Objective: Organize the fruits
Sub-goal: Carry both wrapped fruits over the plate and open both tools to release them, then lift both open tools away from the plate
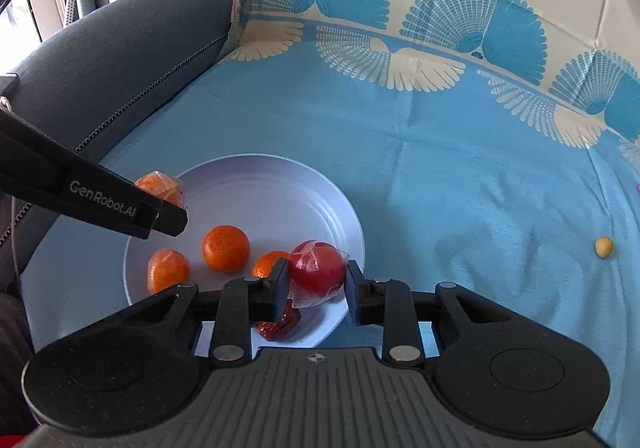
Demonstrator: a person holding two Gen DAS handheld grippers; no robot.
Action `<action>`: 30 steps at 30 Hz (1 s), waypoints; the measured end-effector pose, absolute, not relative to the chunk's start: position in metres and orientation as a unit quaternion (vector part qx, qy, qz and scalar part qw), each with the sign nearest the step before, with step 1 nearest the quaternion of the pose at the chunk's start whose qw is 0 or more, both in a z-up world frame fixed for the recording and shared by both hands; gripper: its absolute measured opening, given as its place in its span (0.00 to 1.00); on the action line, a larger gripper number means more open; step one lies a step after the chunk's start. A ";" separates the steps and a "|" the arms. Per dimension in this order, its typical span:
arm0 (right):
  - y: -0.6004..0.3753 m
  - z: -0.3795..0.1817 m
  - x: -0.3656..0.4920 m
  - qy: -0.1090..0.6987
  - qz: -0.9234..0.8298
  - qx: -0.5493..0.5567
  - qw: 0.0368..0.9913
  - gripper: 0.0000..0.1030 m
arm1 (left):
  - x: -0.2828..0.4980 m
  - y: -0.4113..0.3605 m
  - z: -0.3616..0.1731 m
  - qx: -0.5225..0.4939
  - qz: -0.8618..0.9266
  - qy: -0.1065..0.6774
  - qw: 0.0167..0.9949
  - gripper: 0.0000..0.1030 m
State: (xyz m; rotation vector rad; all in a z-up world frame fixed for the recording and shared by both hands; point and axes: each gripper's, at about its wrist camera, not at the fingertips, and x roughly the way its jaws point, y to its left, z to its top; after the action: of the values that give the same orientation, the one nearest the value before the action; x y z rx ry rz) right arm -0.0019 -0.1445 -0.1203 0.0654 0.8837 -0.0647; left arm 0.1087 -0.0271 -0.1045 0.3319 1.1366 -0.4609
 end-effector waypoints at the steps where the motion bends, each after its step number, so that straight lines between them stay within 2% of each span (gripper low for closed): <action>1: -0.146 -0.124 0.002 0.429 -0.030 0.031 0.902 0.30 | 0.112 -0.030 -0.109 0.161 -0.213 0.529 0.806 0.39; 3: -0.148 -0.128 0.009 0.433 -0.031 0.030 0.900 0.30 | 0.116 -0.033 -0.114 0.169 -0.211 0.528 0.805 0.40; 4: -0.149 -0.129 0.012 0.436 -0.028 0.029 0.899 0.31 | 0.118 -0.034 -0.114 0.169 -0.212 0.527 0.805 0.52; 5: -0.149 -0.128 0.015 0.438 -0.021 0.028 0.898 0.38 | 0.119 -0.033 -0.111 0.166 -0.212 0.523 0.809 0.64; 6: -0.149 -0.126 0.015 0.435 -0.020 0.027 0.900 0.46 | 0.119 -0.031 -0.106 0.159 -0.211 0.516 0.815 0.90; 7: -0.149 -0.122 0.013 0.427 -0.026 0.023 0.904 0.64 | 0.117 -0.028 -0.099 0.148 -0.210 0.504 0.824 0.99; 8: -0.149 -0.117 0.010 0.420 -0.033 0.017 0.907 0.77 | 0.114 -0.024 -0.091 0.138 -0.209 0.492 0.834 1.00; 11: -0.146 -0.100 -0.009 0.421 -0.028 0.014 0.907 0.82 | 0.105 -0.014 -0.072 0.135 -0.201 0.504 0.829 1.00; 13: -0.146 -0.088 -0.027 0.425 -0.027 0.029 0.904 0.90 | 0.090 0.000 -0.059 0.126 -0.193 0.506 0.831 1.00; 21: -0.121 -0.039 -0.109 0.435 -0.019 0.081 0.897 0.95 | 0.003 0.056 -0.020 0.133 -0.142 0.519 0.832 1.00; 30: -0.089 0.009 -0.172 0.383 -0.013 0.062 0.922 0.99 | -0.072 0.083 0.021 0.137 -0.141 0.467 0.862 1.00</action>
State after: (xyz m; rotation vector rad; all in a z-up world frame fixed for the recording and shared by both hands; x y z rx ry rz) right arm -0.1723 -0.0894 0.0086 0.1269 0.7867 -0.0262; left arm -0.0723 0.0831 0.0215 0.2864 0.9794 -0.2950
